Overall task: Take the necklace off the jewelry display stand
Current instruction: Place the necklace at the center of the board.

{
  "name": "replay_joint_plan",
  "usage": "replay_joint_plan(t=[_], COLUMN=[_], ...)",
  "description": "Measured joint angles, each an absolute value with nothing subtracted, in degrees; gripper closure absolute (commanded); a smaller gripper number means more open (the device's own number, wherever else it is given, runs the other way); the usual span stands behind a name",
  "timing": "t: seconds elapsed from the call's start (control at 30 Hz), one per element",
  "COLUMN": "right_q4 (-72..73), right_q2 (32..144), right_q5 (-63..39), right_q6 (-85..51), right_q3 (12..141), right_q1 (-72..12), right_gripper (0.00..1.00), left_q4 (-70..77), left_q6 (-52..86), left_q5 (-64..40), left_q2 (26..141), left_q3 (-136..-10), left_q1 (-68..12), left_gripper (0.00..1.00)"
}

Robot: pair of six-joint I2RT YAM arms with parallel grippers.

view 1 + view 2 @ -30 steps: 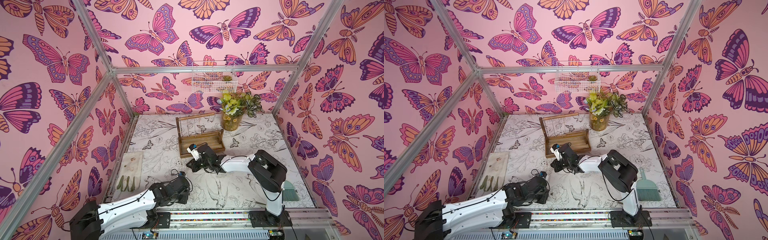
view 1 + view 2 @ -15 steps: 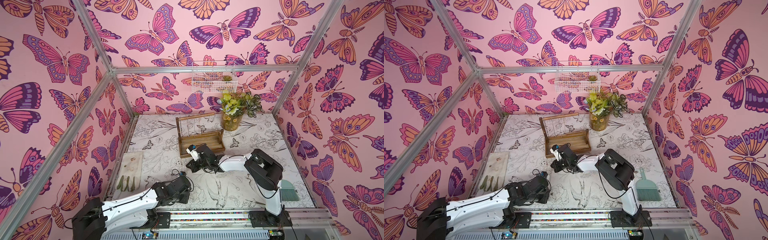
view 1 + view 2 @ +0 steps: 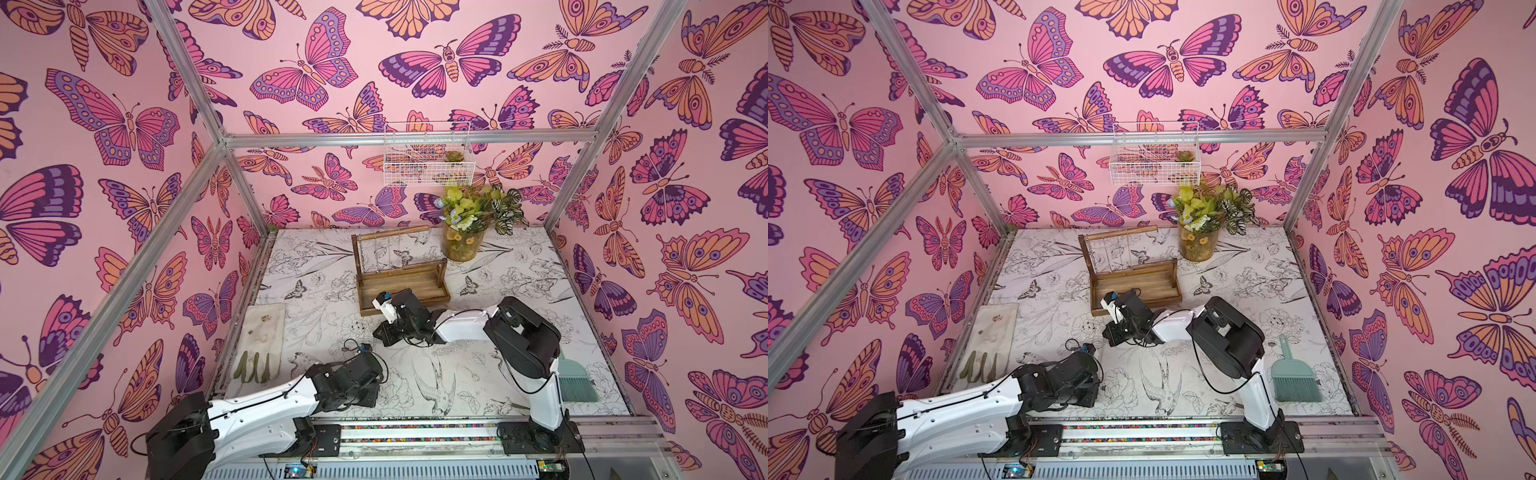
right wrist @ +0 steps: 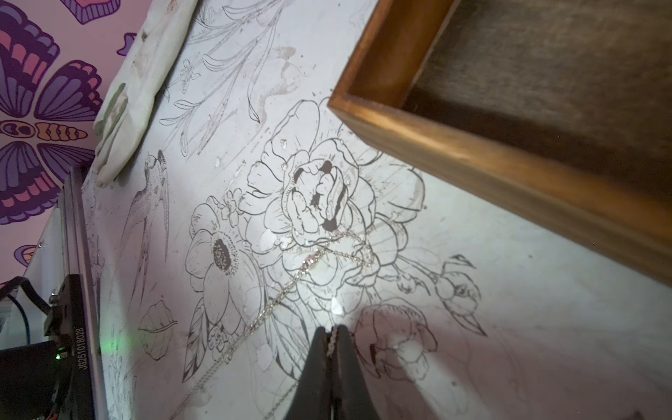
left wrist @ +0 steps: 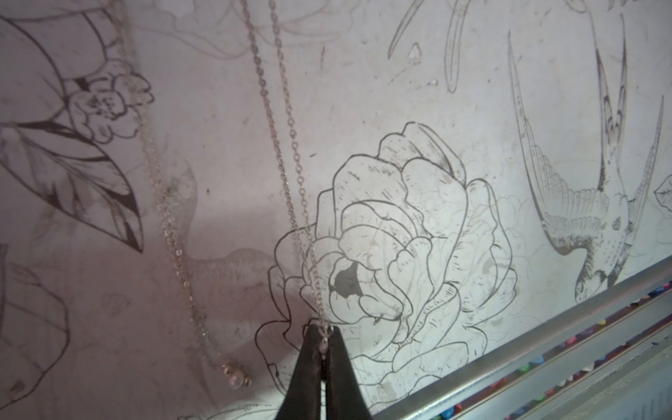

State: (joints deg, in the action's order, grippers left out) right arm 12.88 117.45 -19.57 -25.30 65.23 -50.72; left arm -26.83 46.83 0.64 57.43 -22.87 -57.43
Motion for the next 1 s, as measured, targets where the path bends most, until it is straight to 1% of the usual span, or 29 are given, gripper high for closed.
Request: replay_joint_plan(t=[0.1,0.43,0.6,0.67,0.8,0.93,1.0], right_q4=[12.6,12.5,12.7,12.8,12.8,12.9,12.9], right_q2=[117.4,117.5,117.5,117.5,117.5,117.4,117.4], right_q5=[-19.6,-19.1,-19.1,-19.1,-19.1,-19.1,-19.1], right_q6=[-25.3,-25.3,-25.3,-25.3,-25.3,-25.3,-25.3], right_q3=[65.2,65.2,65.2,65.3,65.3,65.3,65.3], right_q1=[-50.7,-50.6,-50.3,-50.2,-50.1,-49.9,-49.9], right_gripper=[0.96,0.78,0.74,0.73,0.73,0.72,0.72], left_q4=[-26.8,-26.8,-26.8,-26.8,-26.8,-26.8,-27.0], left_q6=[47.0,47.0,47.0,47.0,47.1,47.2,47.1], left_q5=[0.6,0.2,0.0,0.0,-0.2,-0.4,-0.4], left_q2=[57.7,57.8,57.8,57.8,57.8,57.7,57.5], left_q3=[-22.9,-22.9,-22.9,-22.9,-22.9,-22.9,-22.9], left_q1=[-57.4,-57.5,-57.5,-57.5,-57.5,-57.5,-57.5], left_gripper=[1.0,1.0,1.0,0.96,0.84,0.76,0.7])
